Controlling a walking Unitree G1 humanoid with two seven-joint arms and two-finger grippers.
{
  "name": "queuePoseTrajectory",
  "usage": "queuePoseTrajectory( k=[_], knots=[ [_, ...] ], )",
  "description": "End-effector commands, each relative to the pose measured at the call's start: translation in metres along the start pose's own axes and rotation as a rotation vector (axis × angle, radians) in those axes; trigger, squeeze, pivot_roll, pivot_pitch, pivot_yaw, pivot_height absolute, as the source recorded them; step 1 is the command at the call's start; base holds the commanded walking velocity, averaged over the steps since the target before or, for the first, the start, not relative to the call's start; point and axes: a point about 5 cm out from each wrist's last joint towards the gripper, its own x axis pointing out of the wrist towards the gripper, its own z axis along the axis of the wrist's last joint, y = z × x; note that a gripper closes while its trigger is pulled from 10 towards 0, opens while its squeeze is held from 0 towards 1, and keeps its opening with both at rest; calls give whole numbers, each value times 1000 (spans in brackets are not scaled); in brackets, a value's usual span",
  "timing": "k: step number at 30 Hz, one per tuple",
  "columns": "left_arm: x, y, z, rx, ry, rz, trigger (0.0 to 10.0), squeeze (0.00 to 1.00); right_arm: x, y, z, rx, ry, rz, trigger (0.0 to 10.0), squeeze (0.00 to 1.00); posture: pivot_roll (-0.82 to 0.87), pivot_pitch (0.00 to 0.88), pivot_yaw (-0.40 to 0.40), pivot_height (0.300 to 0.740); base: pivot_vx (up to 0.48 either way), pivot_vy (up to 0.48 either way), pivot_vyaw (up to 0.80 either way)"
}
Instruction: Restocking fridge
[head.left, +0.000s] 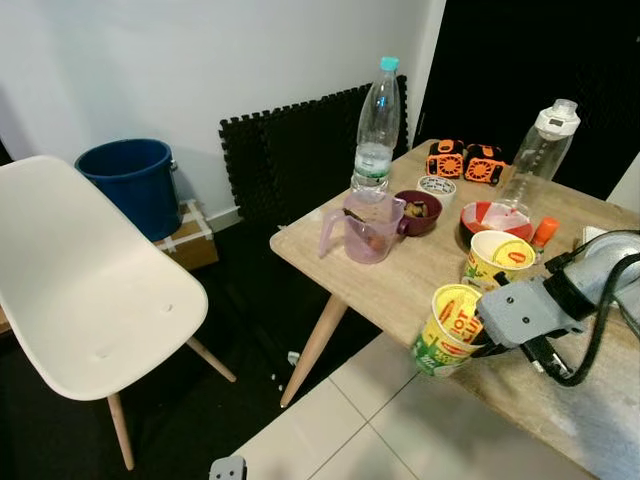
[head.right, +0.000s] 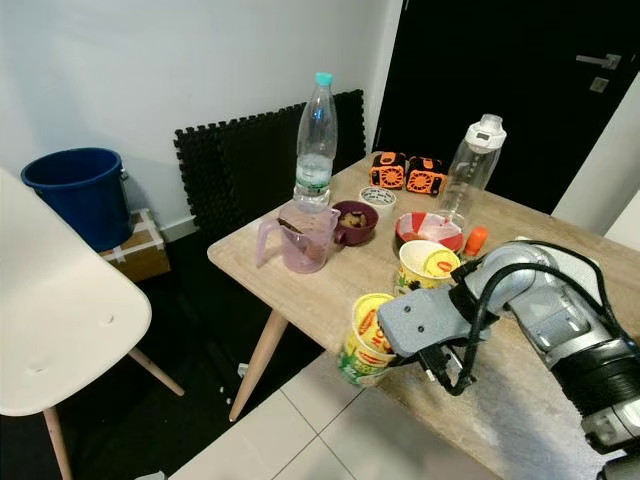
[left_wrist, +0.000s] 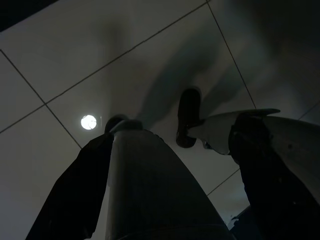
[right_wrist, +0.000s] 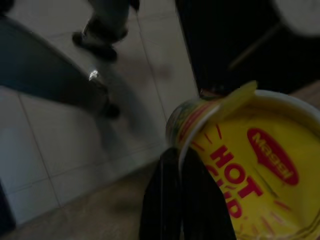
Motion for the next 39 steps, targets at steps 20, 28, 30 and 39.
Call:
queuePoseTrajectory(
  k=[20,28,30,39],
  knots=[
    [-1,5,-5,-55,27,48,10000,0,32,15,14,9,-76,84,10000,0,-77,0,-64,740,-128,0,0],
    [-1,4,-6,-56,31,52,10000,0,35,16,6,35,-36,69,10000,0,-76,0,-67,740,-356,0,0],
    [-1,4,-7,-56,32,52,10000,0,34,15,5,41,-27,60,10000,0,-76,0,-67,740,-281,0,0],
    [-1,4,-6,-51,33,55,10000,0,43,18,-10,92,28,27,10000,0,-77,0,-65,740,-280,0,0]
  ],
)
